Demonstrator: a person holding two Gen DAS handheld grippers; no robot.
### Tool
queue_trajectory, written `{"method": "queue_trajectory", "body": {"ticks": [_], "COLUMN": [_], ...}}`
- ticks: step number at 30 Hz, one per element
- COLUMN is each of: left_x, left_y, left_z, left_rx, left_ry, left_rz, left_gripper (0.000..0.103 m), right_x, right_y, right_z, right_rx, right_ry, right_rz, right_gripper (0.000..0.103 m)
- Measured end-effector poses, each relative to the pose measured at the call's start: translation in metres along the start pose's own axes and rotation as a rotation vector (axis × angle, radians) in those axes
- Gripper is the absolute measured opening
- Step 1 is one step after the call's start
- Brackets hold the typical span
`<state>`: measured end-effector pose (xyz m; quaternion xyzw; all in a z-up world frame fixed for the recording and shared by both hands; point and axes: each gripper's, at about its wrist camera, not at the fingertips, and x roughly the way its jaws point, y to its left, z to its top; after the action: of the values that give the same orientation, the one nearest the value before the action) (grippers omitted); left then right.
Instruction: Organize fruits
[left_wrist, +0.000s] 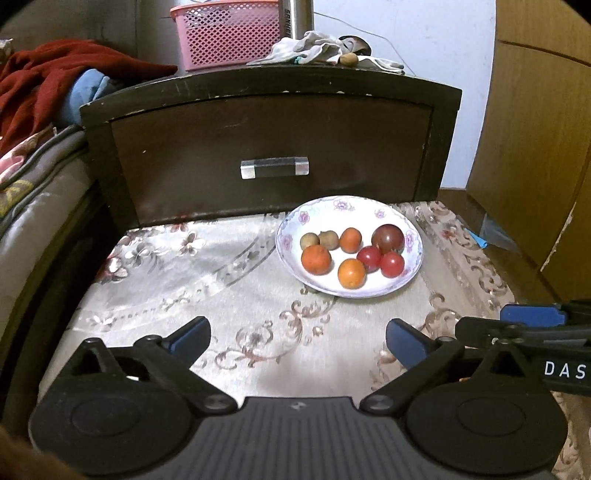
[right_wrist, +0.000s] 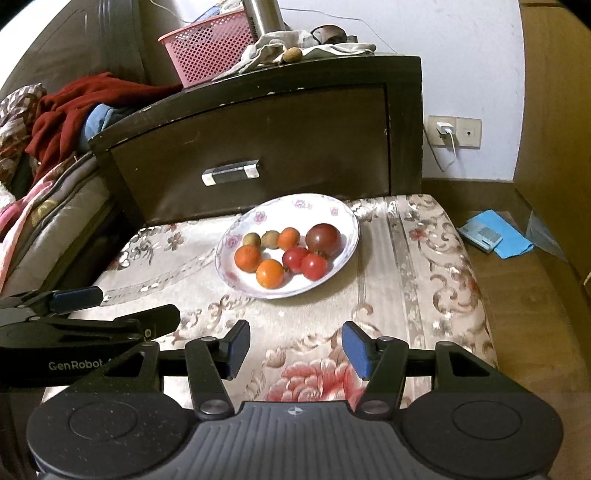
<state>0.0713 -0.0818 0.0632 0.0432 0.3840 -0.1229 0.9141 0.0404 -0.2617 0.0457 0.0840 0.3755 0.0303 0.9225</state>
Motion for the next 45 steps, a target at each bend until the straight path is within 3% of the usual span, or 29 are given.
{"method": "queue_trajectory", "body": {"ticks": [21, 45], "left_x": [-0.029, -0.031], "left_y": [0.004, 0.007], "left_z": [-0.040, -0.051], "left_rx": [0.014, 0.041], "left_ry": [0.012, 0.012], "left_rz": [0.039, 0.077], "left_gripper": [0.103, 0.103], "right_x": [-0.021, -0.019], "right_y": [0.018, 0.031], "right_z": [-0.037, -0.052], "right_rx": [-0.018, -0.041], "right_ry": [0.053, 0.093], "right_rz": [0.002, 0.009], "right_gripper": [0.051, 0.051]}}
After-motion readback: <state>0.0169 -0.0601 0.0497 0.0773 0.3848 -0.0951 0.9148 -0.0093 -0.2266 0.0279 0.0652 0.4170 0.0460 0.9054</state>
